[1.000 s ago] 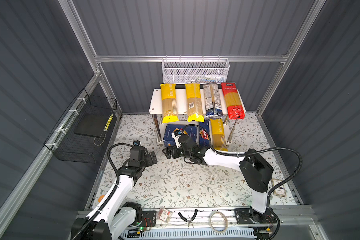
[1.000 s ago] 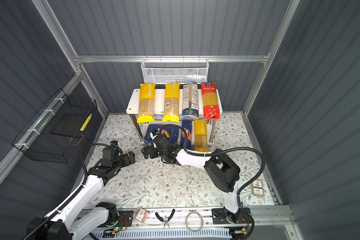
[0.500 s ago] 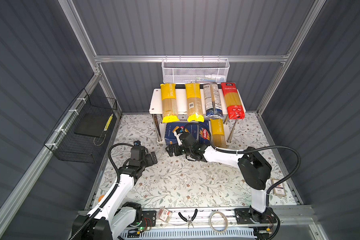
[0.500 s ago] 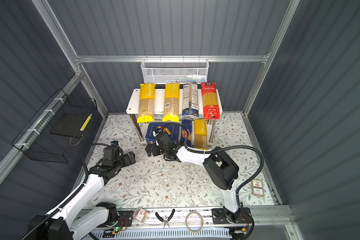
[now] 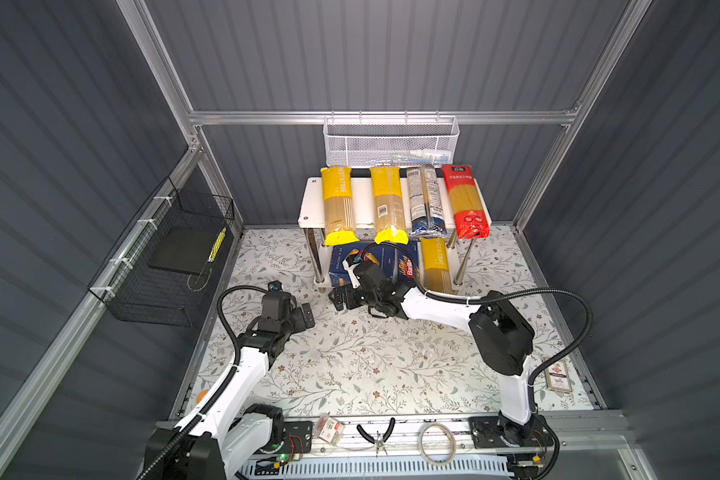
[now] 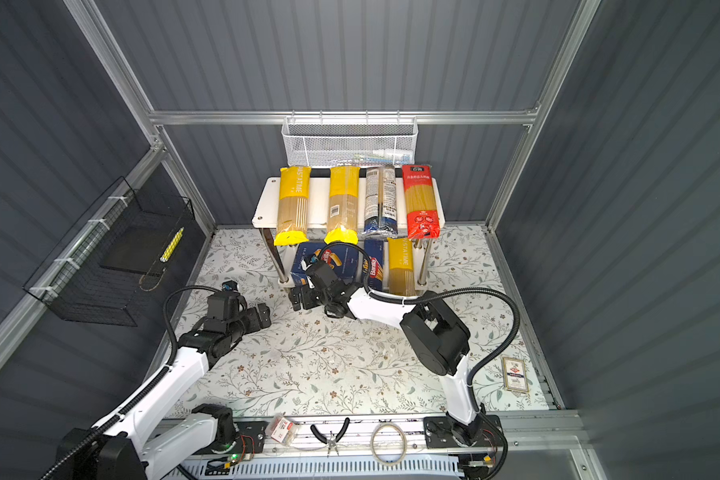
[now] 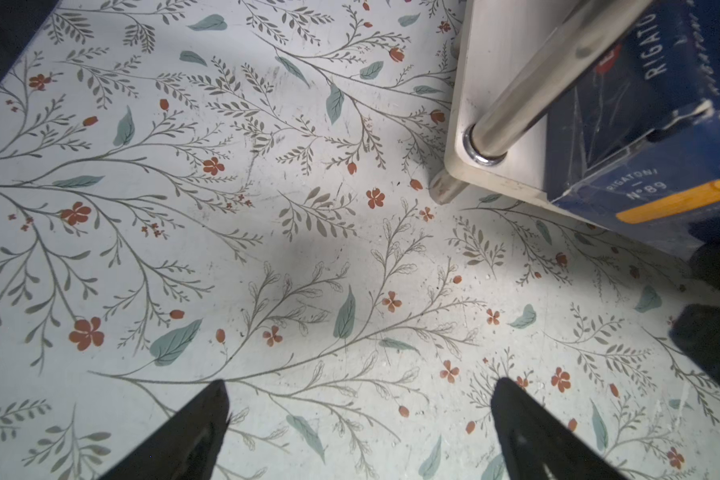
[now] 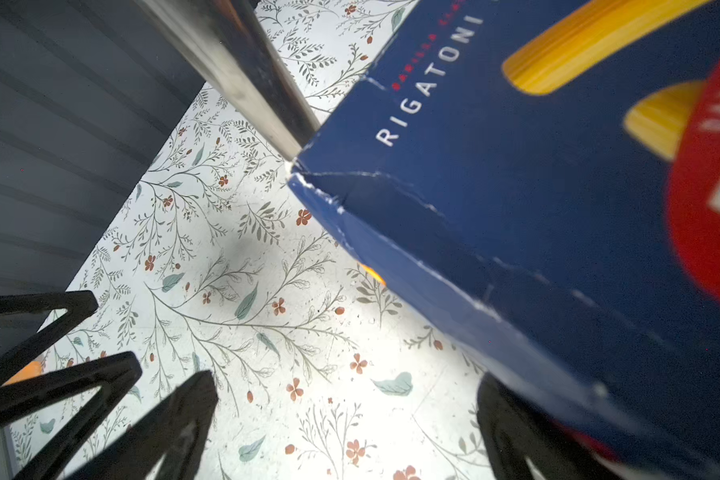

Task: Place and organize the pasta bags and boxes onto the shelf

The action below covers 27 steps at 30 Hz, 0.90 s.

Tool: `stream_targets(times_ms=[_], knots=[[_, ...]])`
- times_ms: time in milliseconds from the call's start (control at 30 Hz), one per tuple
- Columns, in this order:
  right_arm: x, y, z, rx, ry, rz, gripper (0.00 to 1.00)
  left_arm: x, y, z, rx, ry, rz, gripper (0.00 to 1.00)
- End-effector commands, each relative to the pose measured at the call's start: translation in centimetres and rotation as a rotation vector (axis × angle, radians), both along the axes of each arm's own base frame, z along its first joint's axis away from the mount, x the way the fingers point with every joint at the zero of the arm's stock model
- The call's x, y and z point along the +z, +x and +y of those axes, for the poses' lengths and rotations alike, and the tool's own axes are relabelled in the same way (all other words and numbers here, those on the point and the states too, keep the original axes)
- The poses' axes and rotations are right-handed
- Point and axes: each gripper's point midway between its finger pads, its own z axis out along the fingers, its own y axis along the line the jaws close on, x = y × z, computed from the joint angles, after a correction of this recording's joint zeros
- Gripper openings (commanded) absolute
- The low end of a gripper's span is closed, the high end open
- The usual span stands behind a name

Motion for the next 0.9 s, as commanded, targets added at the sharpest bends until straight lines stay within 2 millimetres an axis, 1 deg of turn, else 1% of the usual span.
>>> stream_targets(times_ms=[0, 100, 200, 300, 333, 367, 433, 533, 567, 633, 667, 767, 800, 867], knots=[[1.7, -0.5, -1.6, -0.005, -0.025, -0.041, 0.99, 1.9, 1.0, 0.5, 0.000, 0.041, -0.058, 0.99], [1.6, -3.0, -4.8, -0.032, -0.070, -0.057, 0.99, 2.2, 0.7, 1.3, 0.022, 0.075, -0.084, 0.99], [0.9, -5.5, -9.4, -0.102, -0.111, -0.026, 0.99, 3.2, 0.6, 1.7, 0.024, 0.095, -0.142, 0.99], [0.1, -7.4, -14.9, -0.202, -0.218, 0.025, 0.99, 3.9, 0.6, 1.7, 0.008, 0.113, -0.172, 0.99], [0.1, -7.9, -17.2, -0.256, -0.277, 0.037, 0.99, 4.0, 0.6, 1.9, 0.010, 0.122, -0.178, 0.99], [0.3, -8.4, -19.5, -0.307, -0.329, 0.031, 0.99, 4.0, 0.7, 2.1, 0.020, 0.133, -0.189, 0.99], [0.9, -9.4, -22.9, -0.372, -0.384, 0.009, 0.99, 4.0, 0.9, 2.5, 0.042, 0.145, -0.218, 0.99], [2.5, -10.3, -27.7, -0.499, -0.380, -0.030, 0.99, 3.6, 1.8, 2.2, 0.017, 0.160, -0.264, 0.99], [3.3, -10.8, -30.1, -0.577, -0.362, -0.016, 0.99, 3.5, 2.1, 2.3, 0.015, 0.175, -0.269, 0.99], [4.0, -11.5, -33.4, -0.669, -0.339, 0.000, 0.99, 3.2, 2.8, 2.6, 0.020, 0.215, -0.265, 0.99], [4.3, -11.8, -35.0, -0.720, -0.338, -0.020, 0.99, 3.1, 3.1, 2.8, 0.027, 0.235, -0.267, 0.99], [5.0, -11.7, -38.4, -0.815, -0.324, -0.114, 0.99, 2.7, 4.1, 3.2, 0.043, 0.270, -0.286, 1.00], [5.3, -11.5, -39.3, -0.843, -0.322, -0.135, 0.99, 2.5, 4.5, 3.0, 0.033, 0.271, -0.287, 1.00], [5.4, -11.0, -41.6, -0.911, -0.346, -0.165, 0.99, 1.7, 5.5, 2.0, -0.024, 0.262, -0.280, 1.00]])
